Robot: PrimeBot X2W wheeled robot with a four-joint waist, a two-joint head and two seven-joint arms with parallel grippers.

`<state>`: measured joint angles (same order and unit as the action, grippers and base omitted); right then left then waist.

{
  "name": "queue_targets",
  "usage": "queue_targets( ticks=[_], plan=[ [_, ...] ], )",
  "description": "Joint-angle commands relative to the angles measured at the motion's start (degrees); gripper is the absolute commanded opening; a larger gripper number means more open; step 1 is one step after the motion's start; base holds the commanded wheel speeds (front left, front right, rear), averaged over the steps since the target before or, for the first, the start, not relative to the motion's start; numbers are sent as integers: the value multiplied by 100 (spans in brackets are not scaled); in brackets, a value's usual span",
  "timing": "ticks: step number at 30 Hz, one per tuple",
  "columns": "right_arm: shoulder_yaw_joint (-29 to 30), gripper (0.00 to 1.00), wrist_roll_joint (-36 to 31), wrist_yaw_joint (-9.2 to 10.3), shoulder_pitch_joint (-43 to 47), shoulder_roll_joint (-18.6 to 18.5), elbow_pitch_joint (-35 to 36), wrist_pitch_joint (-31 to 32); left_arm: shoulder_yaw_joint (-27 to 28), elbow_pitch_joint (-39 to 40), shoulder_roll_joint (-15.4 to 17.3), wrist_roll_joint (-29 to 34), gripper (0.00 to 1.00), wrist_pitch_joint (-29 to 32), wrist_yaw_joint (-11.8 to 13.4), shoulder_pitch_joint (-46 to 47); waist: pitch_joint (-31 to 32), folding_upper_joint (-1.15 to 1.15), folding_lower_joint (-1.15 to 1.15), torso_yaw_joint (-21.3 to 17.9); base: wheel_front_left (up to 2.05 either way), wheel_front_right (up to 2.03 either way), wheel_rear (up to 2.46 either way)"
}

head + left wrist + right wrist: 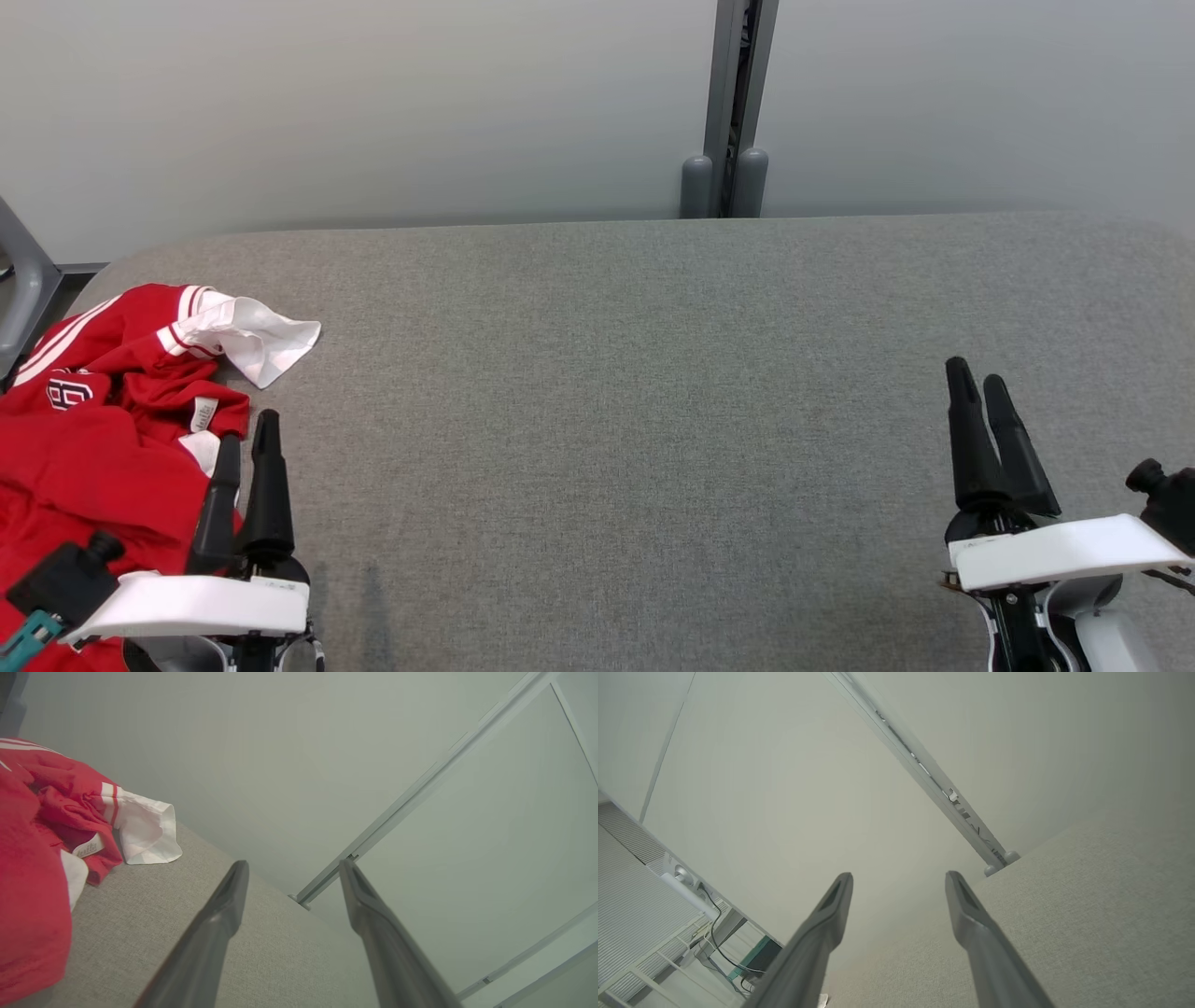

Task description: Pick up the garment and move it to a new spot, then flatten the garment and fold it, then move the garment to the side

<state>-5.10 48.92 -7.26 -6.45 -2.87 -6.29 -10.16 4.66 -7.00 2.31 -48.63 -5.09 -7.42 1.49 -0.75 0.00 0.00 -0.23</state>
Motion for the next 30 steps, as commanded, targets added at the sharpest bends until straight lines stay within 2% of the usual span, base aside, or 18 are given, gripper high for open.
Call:
queue_targets(
  ticks=[1, 18, 30],
  plan=[
    [-22, 100, -257, -28, -103, -62, 73, -58, -32, 41, 39, 238, 100, -65, 30, 135, -4, 0, 0, 1, 0, 0, 0],
    [96, 100, -2084, -29, -209, -57, -396, -206, -323, -22, 49, 1991, 100, -379, 413, 141, -22, 0, 0, -24, 0, 0, 0],
    [101, 100, -2867, -31, -302, -64, -577, -309, -525, -57, 55, 3025, 100, -583, 577, 188, -41, 0, 0, -31, 0, 0, 0]
  ],
)
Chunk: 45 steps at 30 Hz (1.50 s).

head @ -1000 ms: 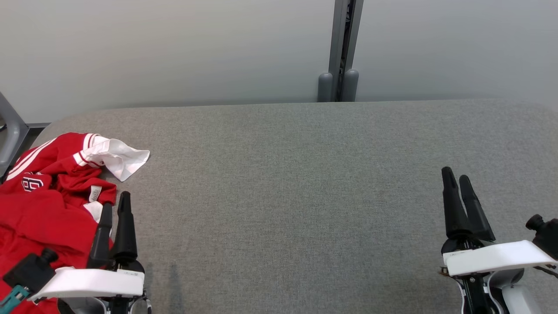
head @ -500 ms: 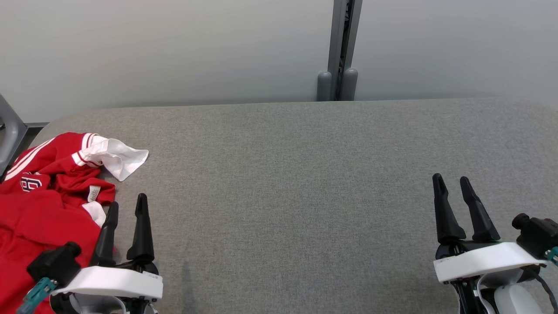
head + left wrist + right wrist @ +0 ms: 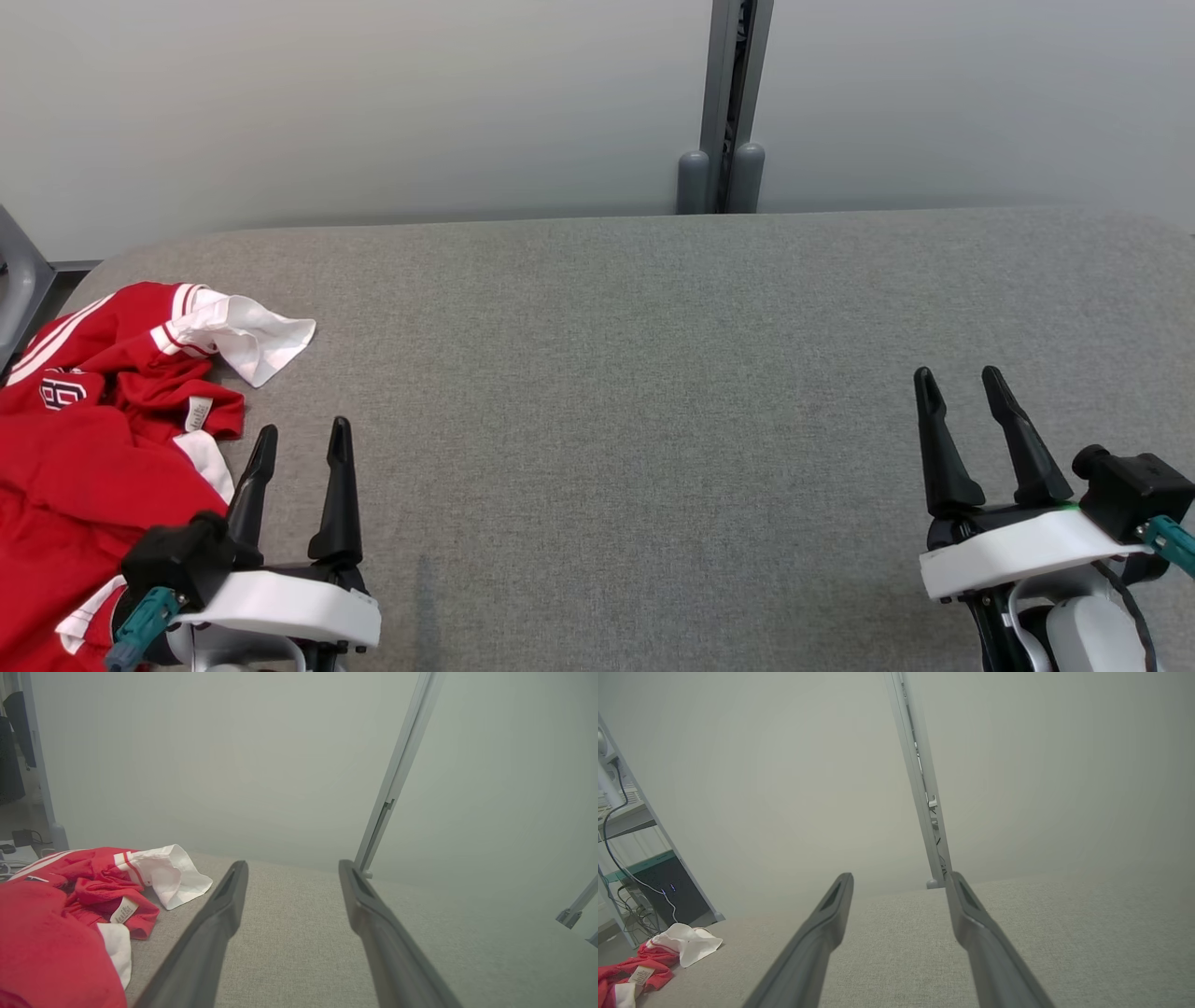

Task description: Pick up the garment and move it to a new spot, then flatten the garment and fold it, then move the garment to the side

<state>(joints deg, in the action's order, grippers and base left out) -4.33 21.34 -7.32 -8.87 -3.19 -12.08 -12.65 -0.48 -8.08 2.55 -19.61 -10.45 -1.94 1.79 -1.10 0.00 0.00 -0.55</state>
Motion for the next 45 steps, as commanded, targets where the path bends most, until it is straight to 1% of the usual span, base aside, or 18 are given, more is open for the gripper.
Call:
queue_targets(
  ticks=[1, 13, 22, 31, 45],
  plan=[
    [54, 100, -174, -25, -69, -30, -1, -69, -24, 61, 31, 186, 100, -67, 46, 162, -11, 0, 0, 2, 0, 0, 0],
    [306, 100, -915, -26, -164, 13, -162, -155, -166, 49, 38, 754, 100, -255, 122, 211, -61, 0, 0, 4, 0, 0, 0],
    [300, 100, -1271, -27, -214, 18, -269, -209, -244, 11, 41, 1098, 100, -374, 205, 211, -36, 0, 0, 5, 0, 0, 0],
    [255, 100, -1568, -23, -244, 15, -309, -273, -300, -21, 46, 1417, 100, -490, 222, 237, -29, 0, 0, 15, 0, 0, 0],
    [225, 100, -1493, -23, -234, 17, -367, -261, -298, -72, 45, 1325, 100, -480, 235, 236, 2, 0, 0, 34, 0, 0, 0]
  ],
)
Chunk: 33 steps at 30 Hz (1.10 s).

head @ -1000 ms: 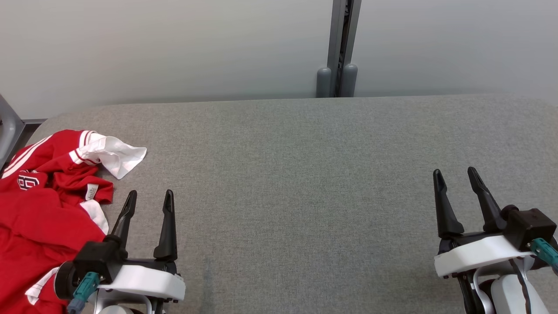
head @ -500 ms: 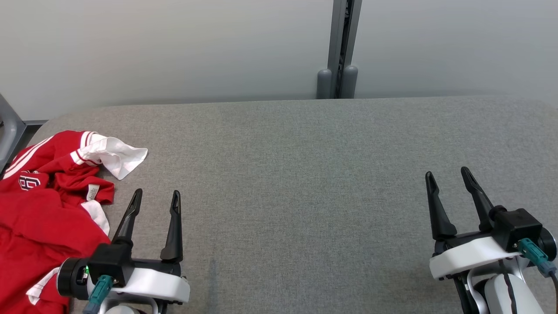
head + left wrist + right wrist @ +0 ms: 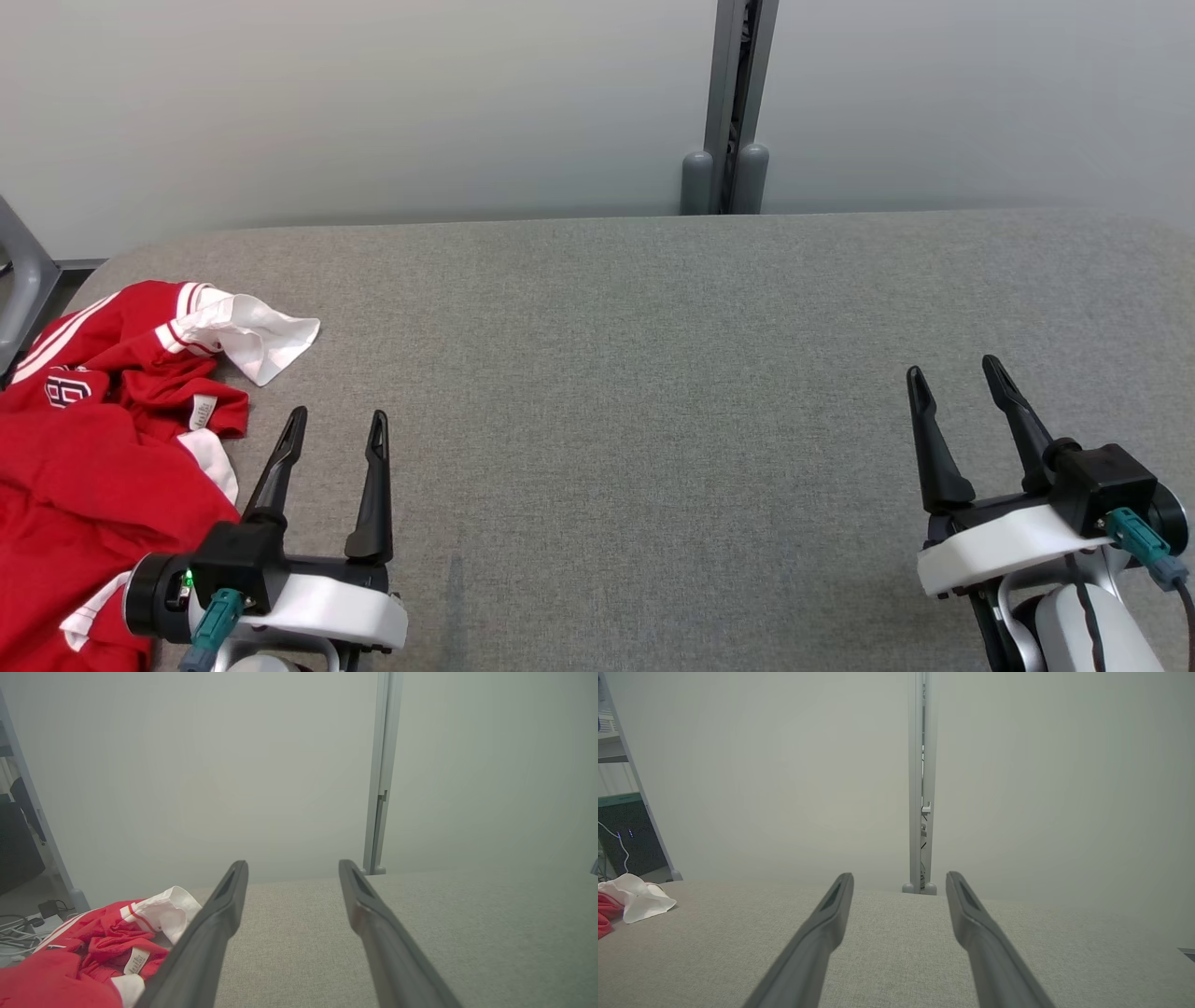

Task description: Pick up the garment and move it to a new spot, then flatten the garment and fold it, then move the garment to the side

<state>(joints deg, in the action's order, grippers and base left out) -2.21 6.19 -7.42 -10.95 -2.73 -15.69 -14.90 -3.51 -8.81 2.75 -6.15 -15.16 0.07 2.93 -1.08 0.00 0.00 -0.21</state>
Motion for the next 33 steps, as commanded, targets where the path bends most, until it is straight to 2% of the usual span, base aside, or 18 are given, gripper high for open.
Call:
queue_targets(
  ticks=[1, 26, 33],
  plan=[
    [10, 100, 26, -13, -24, -30, -7, -36, 5, -2, 25, -23, 100, -10, 35, 122, 2, 0, 0, 2, 0, 0, 0],
    [-17, 100, 42, -13, -20, -29, -32, -36, 2, -16, 25, -58, 100, -10, 33, 107, 40, 0, 0, 58, 0, 0, 0],
    [-39, 100, 53, -13, 26, -29, 17, -36, 18, -32, 26, -116, 100, -10, 22, 99, 46, 0, 0, 183, 0, 0, 0]
  ],
)
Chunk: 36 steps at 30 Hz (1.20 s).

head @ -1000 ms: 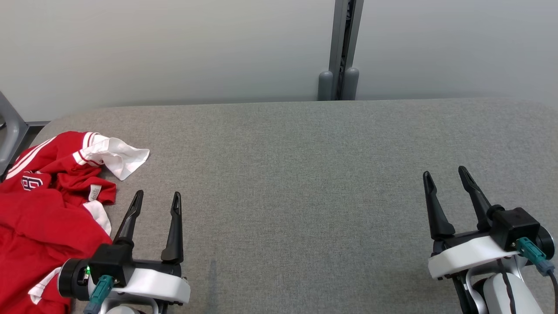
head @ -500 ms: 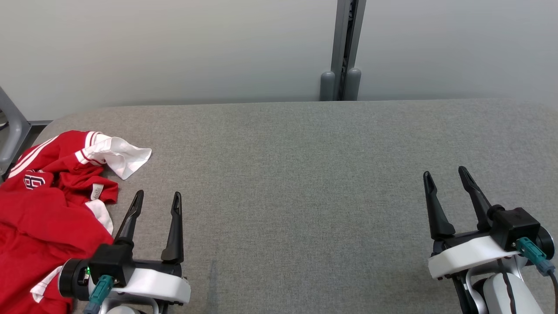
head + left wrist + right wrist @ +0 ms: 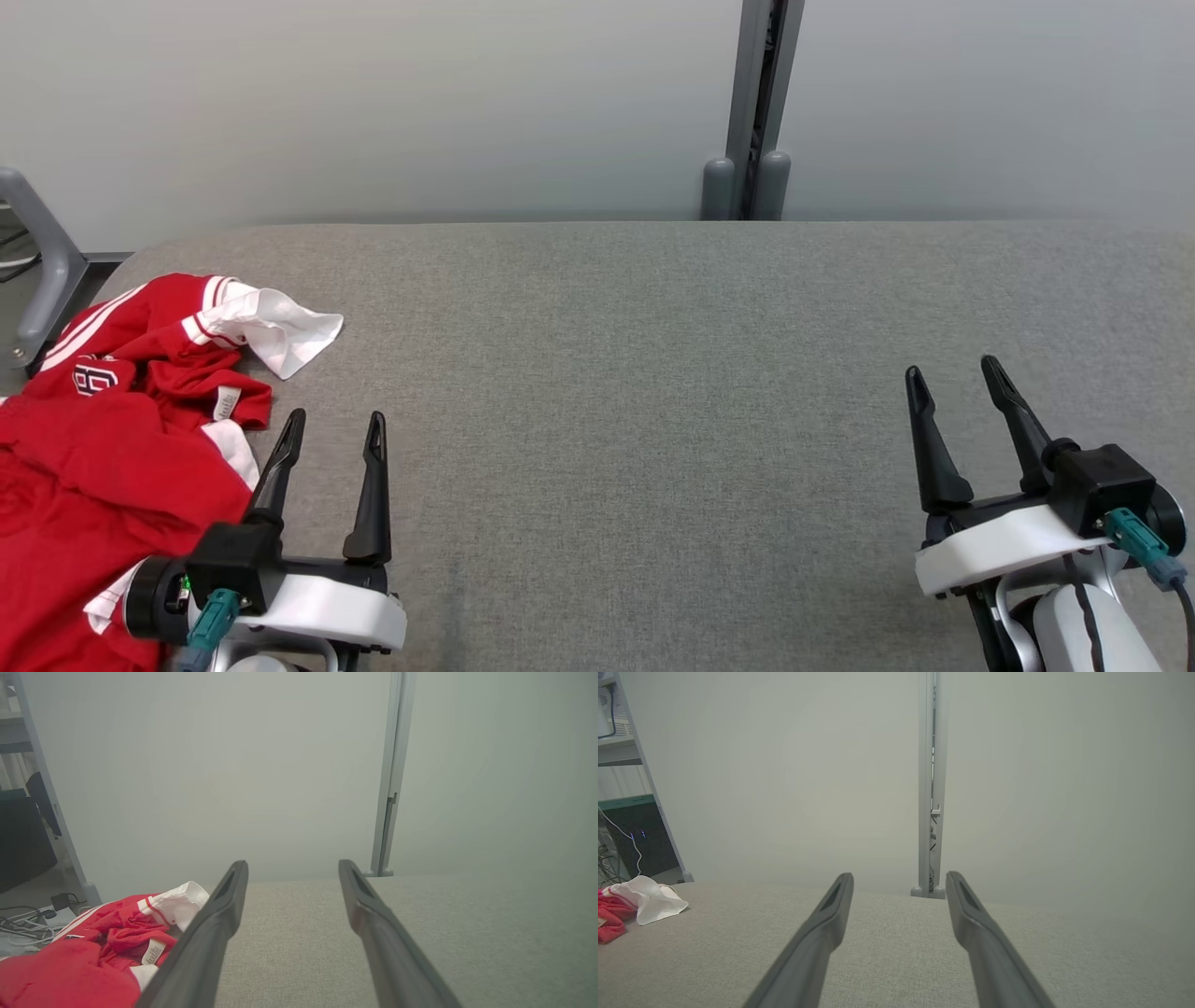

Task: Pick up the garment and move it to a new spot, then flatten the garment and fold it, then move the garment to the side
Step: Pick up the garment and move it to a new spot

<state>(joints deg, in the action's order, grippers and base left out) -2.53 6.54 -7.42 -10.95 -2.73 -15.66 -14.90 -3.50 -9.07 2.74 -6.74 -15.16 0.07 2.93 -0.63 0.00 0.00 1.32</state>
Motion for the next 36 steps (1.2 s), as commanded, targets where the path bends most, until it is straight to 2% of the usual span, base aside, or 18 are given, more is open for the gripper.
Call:
queue_targets(
  ticks=[1, 9, 25, 36],
  plan=[
    [-16, 100, 27, -13, 33, -29, 17, -36, 14, -18, 26, -67, 100, -10, 17, 90, 5, 0, 0, 60, 0, 0, 0],
    [-109, 100, 106, -13, 79, -31, -14, -36, 41, -94, 27, -113, 100, -10, -11, 68, 38, 0, 0, 373, 0, 0, 0],
    [-232, 100, 248, -13, 152, -32, -87, -36, 68, -191, 25, -125, 100, -10, -44, -25, 106, 0, 0, 1259, 0, 0, 0],
    [-367, 100, 307, -13, 196, -32, -155, -36, 118, -251, 26, -97, 100, -10, -45, -118, 179, 0, 0, 2010, 0, 0, 0]
  ],
)
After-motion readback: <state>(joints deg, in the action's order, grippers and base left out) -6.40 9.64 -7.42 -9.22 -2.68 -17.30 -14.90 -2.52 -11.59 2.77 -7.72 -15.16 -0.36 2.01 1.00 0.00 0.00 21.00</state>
